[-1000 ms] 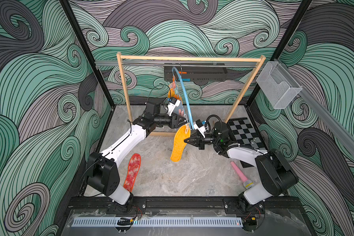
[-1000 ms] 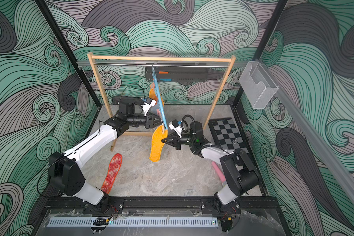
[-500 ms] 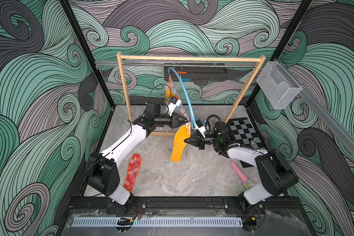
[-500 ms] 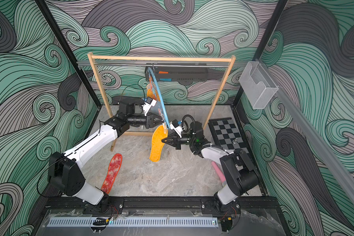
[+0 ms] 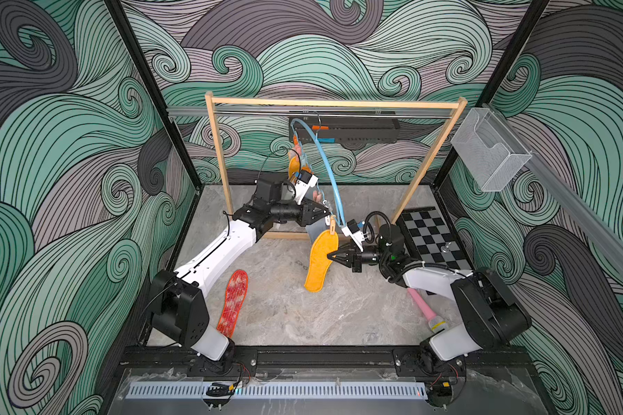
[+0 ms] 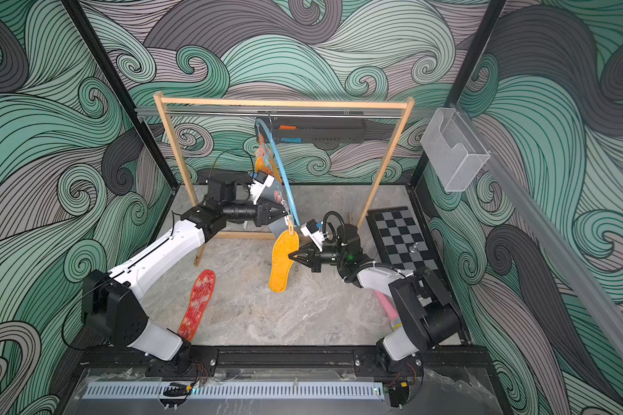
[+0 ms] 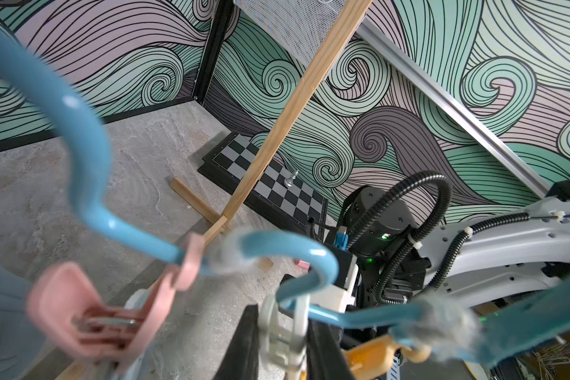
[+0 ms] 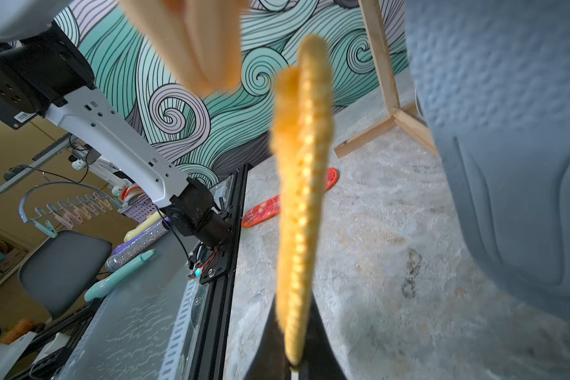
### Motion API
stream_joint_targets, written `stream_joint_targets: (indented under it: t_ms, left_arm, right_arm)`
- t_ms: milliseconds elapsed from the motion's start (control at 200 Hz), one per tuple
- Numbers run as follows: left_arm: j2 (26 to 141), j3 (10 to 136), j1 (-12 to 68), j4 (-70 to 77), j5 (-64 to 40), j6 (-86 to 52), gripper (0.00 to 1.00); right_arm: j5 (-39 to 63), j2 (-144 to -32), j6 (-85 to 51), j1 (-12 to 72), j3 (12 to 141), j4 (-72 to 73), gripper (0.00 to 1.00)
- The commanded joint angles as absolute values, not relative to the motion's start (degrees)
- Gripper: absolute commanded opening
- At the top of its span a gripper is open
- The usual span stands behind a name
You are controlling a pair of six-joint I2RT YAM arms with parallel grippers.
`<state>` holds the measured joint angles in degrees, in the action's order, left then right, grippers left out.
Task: Take the shoe insoles off the hanger
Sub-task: Open the clamp at the hanger, then place the insole at the center of the board.
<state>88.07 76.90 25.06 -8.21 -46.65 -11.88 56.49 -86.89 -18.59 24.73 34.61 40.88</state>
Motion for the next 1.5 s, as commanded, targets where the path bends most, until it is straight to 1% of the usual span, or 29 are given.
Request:
stream_joint_targets:
  t_ms: [0,180,295,410,510,700,961,1046,1241,1331,1496]
  left_arm:
    - [85.77,77.61,25.14,-9.61,-45.72,-9.89,0.00]
    - [85.01,77.12,25.14,-9.77,-45.26,-9.28,0.00]
    - [84.48,76.68,25.05,-9.84,-44.73,-8.96,0.00]
    - [84.03,76.53,25.05,-9.92,-44.49,-8.70,0.00]
    - [83.45,76.13,25.05,-9.85,-44.47,-8.47,0.00]
    - [82.85,75.45,25.05,-9.54,-44.21,-8.50,0.00]
    - [82.40,74.93,24.85,-8.93,-44.08,-8.69,0.00]
    - [82.50,74.84,24.73,-8.90,-44.20,-8.88,0.00]
    - [82.69,74.52,24.60,-8.33,-44.28,-9.32,0.00]
    - [82.62,74.49,24.57,-8.14,-44.38,-9.49,0.00]
    - [82.62,74.44,24.11,-7.72,-44.56,-10.33,0.00]
  right_arm:
    - [53.99,-83.85,-21.37,25.17,31.37,41.84,0.00]
    - [50.31,-80.10,-28.06,28.92,26.56,39.03,0.00]
    - [46.85,-79.97,-34.02,32.59,24.47,37.65,0.00]
    - [42.26,-82.07,-39.32,37.82,24.88,36.83,0.00]
    - [40.10,-86.67,-43.54,42.12,26.90,38.21,0.00]
    - [38.28,-97.93,-51.18,46.16,33.53,41.76,0.01]
    - [38.54,-111.52,-55.49,51.34,45.69,42.37,0.04]
    - [38.72,-115.74,-58.35,52.01,49.62,43.68,0.04]
    - [39.71,-123.74,-60.18,53.09,59.45,42.15,0.05]
    - [39.84,-126.53,-60.92,53.09,62.54,41.71,0.05]
    - [41.38,-130.86,-62.44,53.33,68.38,40.73,0.08]
